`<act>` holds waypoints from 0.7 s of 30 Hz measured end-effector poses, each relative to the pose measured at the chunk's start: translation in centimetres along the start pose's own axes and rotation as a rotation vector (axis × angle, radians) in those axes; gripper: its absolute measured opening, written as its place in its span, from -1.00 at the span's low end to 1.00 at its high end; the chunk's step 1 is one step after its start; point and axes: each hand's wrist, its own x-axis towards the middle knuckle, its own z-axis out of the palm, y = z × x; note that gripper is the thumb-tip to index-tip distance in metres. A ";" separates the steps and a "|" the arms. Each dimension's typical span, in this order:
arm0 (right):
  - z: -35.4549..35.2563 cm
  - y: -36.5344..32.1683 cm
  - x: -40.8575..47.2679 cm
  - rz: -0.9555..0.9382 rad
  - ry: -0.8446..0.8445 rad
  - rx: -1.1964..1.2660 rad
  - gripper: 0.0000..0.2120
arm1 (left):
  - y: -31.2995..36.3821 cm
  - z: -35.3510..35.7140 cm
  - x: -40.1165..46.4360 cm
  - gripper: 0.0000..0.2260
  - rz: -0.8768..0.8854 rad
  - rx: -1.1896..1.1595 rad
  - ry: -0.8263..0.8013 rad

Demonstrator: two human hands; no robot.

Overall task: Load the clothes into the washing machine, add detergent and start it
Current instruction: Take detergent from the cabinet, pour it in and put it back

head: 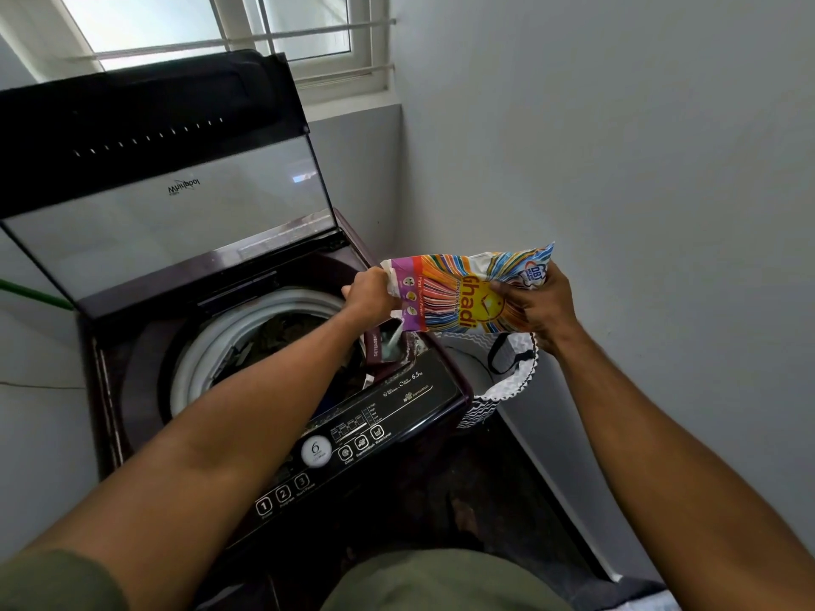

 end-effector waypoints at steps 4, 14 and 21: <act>-0.1 0.1 0.3 -0.007 0.015 0.007 -0.52 | 0.5 -0.4 0.0 -0.77 0.029 0.034 0.019; -0.6 0.1 0.4 -0.014 -0.040 -0.059 -0.52 | 0.3 -0.3 -0.4 -0.73 0.015 -0.022 -0.033; 0.0 -0.2 0.5 -0.049 0.005 -0.038 -0.52 | 1.2 -1.1 -0.6 -0.76 0.010 0.007 0.067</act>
